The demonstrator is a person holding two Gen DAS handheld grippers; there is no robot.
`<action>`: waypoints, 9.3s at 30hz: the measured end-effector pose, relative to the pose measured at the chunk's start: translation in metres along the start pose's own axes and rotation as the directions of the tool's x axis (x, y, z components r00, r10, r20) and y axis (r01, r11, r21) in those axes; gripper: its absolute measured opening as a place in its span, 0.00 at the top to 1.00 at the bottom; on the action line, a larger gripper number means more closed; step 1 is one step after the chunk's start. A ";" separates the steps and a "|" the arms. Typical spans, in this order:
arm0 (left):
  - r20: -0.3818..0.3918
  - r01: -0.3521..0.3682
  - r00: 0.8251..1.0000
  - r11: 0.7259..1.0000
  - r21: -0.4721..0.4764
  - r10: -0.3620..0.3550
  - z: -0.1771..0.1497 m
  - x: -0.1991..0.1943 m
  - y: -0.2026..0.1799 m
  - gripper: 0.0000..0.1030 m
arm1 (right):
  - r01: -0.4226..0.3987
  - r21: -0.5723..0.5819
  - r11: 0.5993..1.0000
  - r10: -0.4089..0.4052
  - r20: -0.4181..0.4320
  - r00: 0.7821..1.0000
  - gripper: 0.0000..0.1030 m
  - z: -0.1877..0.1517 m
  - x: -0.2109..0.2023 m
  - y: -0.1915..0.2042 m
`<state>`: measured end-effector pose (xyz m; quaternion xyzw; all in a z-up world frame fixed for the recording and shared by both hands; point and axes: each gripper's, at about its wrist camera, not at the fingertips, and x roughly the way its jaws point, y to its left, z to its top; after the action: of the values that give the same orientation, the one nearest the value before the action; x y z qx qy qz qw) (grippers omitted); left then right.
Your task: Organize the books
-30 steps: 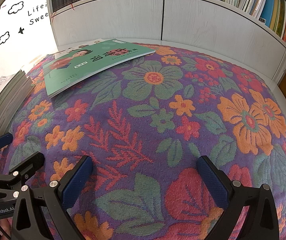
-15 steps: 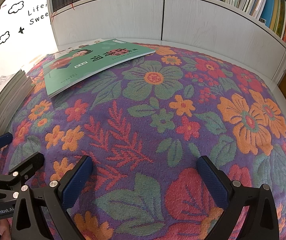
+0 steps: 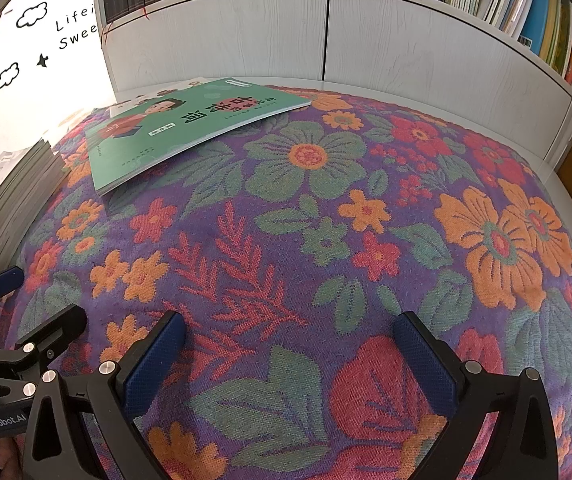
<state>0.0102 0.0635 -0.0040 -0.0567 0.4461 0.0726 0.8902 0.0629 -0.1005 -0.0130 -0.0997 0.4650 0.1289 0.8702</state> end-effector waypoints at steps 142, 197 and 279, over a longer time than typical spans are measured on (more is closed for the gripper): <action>-0.295 0.390 0.868 0.916 -0.093 -0.399 0.054 -0.020 0.003 0.77 | -0.556 0.309 0.771 0.612 -0.119 0.782 0.85 0.023 -0.017 -0.073; -0.137 0.119 0.982 0.988 -0.100 -0.132 0.049 -0.071 0.248 0.73 | -0.606 -0.083 0.791 0.597 -0.111 0.794 0.85 0.068 -0.039 0.219; -0.122 0.058 0.990 0.988 -0.146 -0.077 0.074 0.020 -0.024 0.45 | -0.500 0.137 0.855 0.515 -0.113 0.850 0.48 0.127 0.072 -0.018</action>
<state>0.0838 0.0540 0.0249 -0.1396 0.4935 0.0701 0.8556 0.2062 -0.0705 -0.0026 0.0624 0.5429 0.3224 0.7729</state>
